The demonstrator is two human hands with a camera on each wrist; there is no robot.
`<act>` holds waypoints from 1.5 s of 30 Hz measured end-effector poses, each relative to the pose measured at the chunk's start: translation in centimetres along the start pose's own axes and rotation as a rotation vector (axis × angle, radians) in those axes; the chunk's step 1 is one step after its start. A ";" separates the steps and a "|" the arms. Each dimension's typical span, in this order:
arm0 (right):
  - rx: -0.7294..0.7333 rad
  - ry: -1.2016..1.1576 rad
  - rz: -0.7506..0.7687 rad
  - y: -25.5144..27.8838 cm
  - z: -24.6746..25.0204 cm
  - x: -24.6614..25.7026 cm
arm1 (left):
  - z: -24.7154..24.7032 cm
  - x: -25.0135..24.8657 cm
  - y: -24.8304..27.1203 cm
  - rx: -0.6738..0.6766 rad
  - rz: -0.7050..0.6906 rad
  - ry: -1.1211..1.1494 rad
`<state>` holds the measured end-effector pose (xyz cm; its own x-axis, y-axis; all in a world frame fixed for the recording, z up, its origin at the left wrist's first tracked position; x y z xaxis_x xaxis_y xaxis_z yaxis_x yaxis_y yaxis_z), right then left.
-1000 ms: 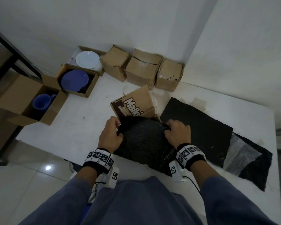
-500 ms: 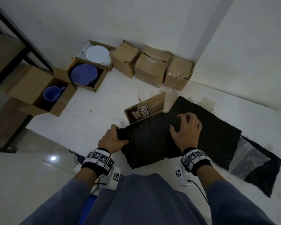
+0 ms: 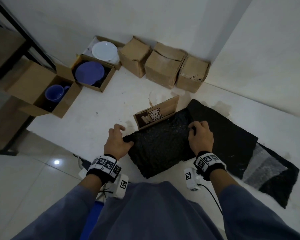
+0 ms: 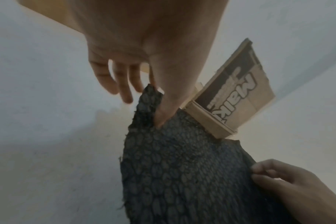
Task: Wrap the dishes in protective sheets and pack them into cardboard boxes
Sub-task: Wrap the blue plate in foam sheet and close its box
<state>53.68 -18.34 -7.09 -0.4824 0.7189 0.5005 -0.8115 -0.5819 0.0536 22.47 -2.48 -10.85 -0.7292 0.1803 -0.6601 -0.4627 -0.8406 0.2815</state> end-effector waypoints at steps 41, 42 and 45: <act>0.578 0.717 0.327 3.3 -8.7 5.5 | -13.2 -8.1 0.5 0.535 -0.322 -0.991; 0.570 0.741 0.348 3.1 -8.5 5.6 | -12.9 -8.0 0.5 0.527 -0.332 -0.978; 0.566 0.839 0.390 3.4 -8.5 5.3 | -12.2 -7.7 0.2 0.511 -0.366 -0.971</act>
<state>45.60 -13.26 -11.65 -0.9205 0.3519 -0.1696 -0.3871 -0.7631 0.5175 34.12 -10.22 -14.24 -0.4869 0.8734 -0.0096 -0.7149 -0.3922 0.5789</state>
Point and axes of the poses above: each hand's wrist, its own y-axis away from the middle knuckle, its own z-axis out of the back of the hand, x = y × z, the point moved 10 cm from there along -y, towards the middle knuckle, and after that the axes turned 12 degrees about -z, right-handed, at the moved point
